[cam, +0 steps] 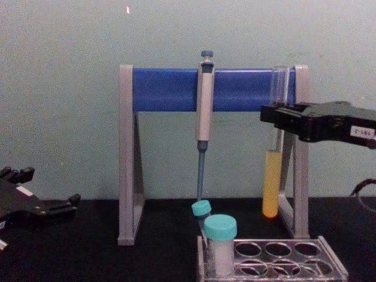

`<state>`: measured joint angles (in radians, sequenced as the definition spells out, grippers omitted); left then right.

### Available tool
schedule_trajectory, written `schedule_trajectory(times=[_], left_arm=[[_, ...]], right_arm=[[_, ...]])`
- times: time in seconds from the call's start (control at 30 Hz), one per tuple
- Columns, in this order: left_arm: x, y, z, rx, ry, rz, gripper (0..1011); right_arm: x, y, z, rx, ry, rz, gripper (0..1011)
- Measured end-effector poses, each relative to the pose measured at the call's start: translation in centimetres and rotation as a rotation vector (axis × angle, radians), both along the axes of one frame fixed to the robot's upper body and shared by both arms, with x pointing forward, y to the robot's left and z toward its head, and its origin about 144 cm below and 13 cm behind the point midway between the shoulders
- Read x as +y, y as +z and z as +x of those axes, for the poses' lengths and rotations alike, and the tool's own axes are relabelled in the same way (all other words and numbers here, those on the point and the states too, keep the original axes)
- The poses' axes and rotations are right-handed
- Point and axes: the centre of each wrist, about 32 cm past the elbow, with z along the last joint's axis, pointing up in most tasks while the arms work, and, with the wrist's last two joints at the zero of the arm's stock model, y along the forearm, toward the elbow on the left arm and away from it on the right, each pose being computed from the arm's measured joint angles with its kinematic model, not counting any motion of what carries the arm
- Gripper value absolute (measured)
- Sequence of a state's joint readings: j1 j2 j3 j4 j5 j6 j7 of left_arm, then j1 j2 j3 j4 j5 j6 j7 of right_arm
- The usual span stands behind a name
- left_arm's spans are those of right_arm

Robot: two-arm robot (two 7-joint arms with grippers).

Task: Pick up the test tube from the test tube rack, shake it, then place it back into the test tube rack.

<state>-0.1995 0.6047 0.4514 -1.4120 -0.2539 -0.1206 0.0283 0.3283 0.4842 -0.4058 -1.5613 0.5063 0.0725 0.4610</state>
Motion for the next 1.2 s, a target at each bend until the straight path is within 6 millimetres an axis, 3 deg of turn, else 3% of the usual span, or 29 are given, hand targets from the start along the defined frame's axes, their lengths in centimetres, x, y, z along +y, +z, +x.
schedule_trajectory(times=[0.27,0.67,0.93,1.2], left_arm=[[0.0,0.0,0.0,0.0,0.0,0.0,1001],[0.0,0.0,0.0,0.0,0.0,0.0,1001],[0.0,0.0,0.0,0.0,0.0,0.0,1001],[0.0,0.0,0.0,0.0,0.0,0.0,1001]], right_arm=[[-1.2,0.1,-0.6,0.001,-0.038,-0.001,234],[-2.5,-0.3,-3.0,0.02,-0.027,-0.001,234],[-1.7,-0.4,-3.7,0.03,0.039,0.008,235],[-0.3,-0.2,-2.8,0.026,0.076,0.028,235]])
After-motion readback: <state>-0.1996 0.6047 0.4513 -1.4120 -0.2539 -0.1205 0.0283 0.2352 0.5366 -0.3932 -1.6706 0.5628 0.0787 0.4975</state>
